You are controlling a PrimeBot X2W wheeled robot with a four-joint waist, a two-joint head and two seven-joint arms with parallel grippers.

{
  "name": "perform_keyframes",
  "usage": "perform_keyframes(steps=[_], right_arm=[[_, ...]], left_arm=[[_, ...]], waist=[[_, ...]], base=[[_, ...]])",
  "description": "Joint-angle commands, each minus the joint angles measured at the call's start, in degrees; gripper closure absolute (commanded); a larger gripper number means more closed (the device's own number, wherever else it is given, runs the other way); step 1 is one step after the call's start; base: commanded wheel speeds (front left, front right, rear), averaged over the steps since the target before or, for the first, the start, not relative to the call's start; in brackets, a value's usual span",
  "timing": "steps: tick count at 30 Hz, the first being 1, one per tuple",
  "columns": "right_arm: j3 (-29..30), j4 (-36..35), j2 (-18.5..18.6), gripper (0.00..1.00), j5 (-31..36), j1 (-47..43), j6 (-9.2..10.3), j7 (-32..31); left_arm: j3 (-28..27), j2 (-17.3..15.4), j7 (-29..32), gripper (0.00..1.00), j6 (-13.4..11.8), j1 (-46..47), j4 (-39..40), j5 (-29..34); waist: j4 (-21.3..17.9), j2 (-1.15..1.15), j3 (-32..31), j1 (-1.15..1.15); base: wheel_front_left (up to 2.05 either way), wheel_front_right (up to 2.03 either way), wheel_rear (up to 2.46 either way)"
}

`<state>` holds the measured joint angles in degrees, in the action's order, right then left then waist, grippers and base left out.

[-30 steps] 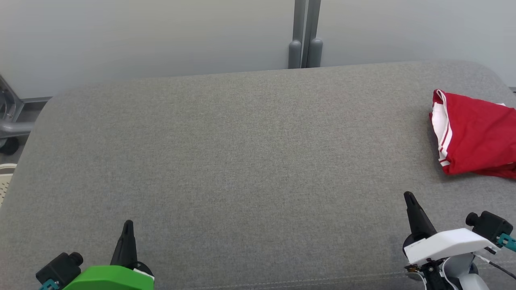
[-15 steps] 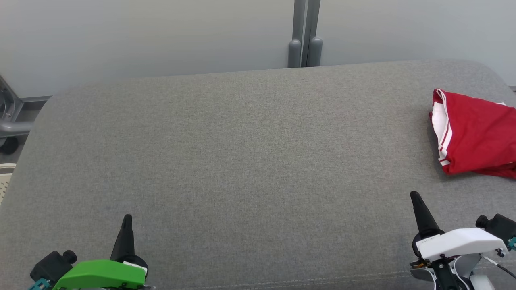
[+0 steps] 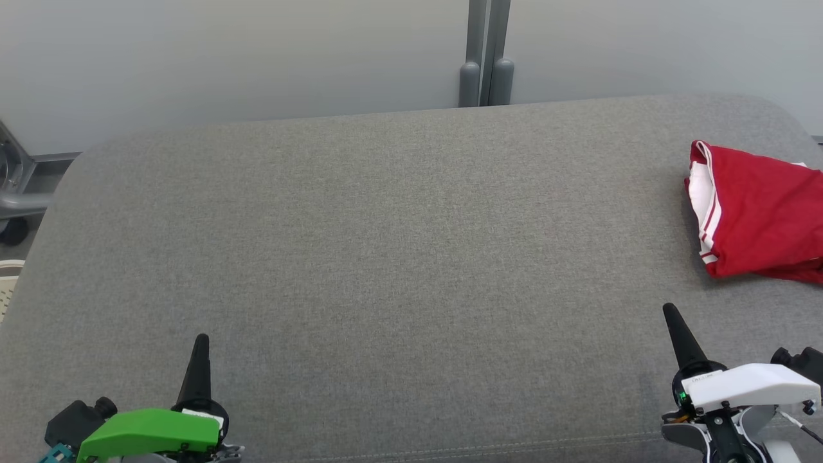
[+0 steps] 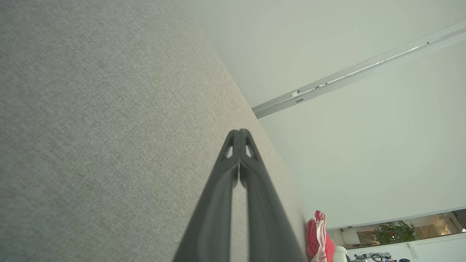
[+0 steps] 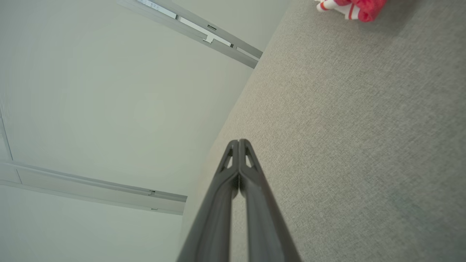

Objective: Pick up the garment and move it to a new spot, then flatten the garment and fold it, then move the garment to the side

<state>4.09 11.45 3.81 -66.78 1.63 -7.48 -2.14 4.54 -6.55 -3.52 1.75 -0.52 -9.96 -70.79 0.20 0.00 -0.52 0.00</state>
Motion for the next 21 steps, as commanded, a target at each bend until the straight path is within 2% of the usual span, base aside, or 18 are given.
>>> perform_keyframes(steps=[1,21], right_arm=[[0.4,-0.7,0.3,1.00,-1.5,1.0,-0.03,-0.4],[2.4,-0.9,0.3,1.00,-11.8,1.0,-0.03,-2.9]], left_arm=[[-0.5,0.0,0.4,1.00,0.5,1.6,0.3,-1.1],[-2.8,1.4,2.7,1.00,2.7,2.7,-0.2,-9.8]], waist=[[0.0,0.00,0.0,0.00],[-0.1,0.00,0.2,0.00]], base=[[0.00,0.00,0.00],[0.00,0.00,0.00]])
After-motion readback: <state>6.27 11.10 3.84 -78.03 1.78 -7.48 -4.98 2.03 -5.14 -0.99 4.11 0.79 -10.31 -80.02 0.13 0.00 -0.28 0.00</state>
